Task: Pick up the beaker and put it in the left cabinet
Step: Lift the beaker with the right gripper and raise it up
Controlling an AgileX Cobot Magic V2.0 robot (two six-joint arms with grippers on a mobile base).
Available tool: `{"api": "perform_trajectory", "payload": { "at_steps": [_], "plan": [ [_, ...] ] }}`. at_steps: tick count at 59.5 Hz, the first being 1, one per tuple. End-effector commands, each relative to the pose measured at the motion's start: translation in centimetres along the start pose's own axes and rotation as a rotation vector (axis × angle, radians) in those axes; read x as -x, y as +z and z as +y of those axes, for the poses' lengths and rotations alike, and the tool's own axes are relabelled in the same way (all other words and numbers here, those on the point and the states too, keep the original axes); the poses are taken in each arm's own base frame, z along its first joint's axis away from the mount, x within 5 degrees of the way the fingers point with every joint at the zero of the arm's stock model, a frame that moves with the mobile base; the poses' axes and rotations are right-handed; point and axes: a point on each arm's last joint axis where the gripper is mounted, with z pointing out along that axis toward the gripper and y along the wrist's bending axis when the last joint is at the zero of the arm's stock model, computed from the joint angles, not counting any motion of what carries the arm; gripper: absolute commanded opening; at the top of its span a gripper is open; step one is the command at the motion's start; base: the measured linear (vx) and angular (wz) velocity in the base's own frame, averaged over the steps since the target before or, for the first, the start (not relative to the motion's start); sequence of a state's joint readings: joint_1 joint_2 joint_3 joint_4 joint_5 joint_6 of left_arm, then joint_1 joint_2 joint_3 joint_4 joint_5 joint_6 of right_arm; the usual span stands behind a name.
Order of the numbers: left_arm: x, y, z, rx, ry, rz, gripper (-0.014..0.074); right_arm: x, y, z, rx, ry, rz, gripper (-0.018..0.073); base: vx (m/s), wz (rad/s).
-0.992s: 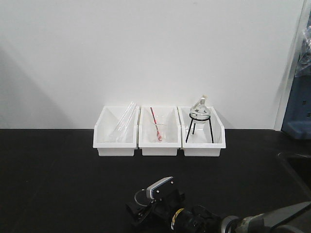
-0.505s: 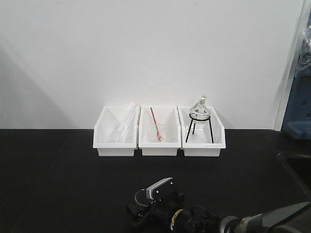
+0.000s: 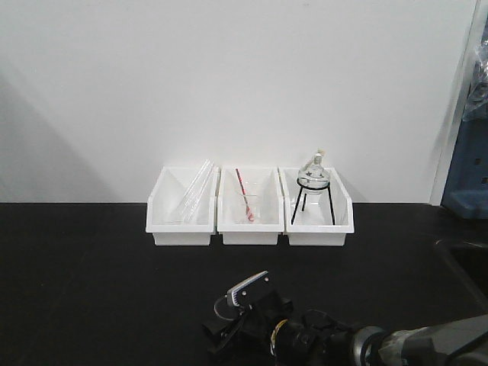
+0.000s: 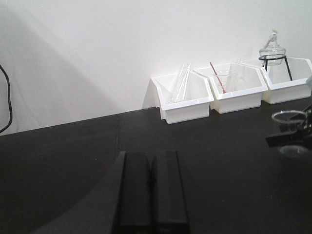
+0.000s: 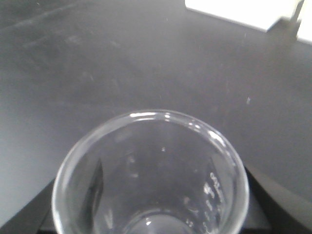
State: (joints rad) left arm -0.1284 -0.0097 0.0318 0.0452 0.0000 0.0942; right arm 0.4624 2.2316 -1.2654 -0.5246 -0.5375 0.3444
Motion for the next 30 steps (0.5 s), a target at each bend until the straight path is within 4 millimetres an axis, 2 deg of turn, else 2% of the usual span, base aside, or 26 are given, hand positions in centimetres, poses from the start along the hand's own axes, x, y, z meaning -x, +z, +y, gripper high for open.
{"api": "perform_trajectory", "payload": {
  "at_steps": [1, 5, 18, 30],
  "plan": [
    [0.3, -0.1, 0.0, 0.007, -0.006, -0.077, 0.0001, 6.7, -2.6, 0.2, 0.013, -0.025, -0.197, 0.0043, 0.0, 0.0],
    [0.3, -0.1, 0.0, 0.007, -0.006, -0.077, 0.0001, 8.1, -3.7, 0.2, 0.005, -0.033, -0.199, -0.0014, 0.0, 0.0],
    [0.3, -0.1, 0.0, 0.007, -0.006, -0.077, 0.0001, 12.9, -7.9, 0.3, -0.048, -0.048, -0.161, -0.0009, 0.0, 0.0],
    [0.3, -0.1, 0.0, 0.007, -0.006, -0.077, 0.0001, 17.1, -12.9, 0.1, -0.151, 0.04, -0.185, -0.0009, 0.0, 0.0]
  ]
}}
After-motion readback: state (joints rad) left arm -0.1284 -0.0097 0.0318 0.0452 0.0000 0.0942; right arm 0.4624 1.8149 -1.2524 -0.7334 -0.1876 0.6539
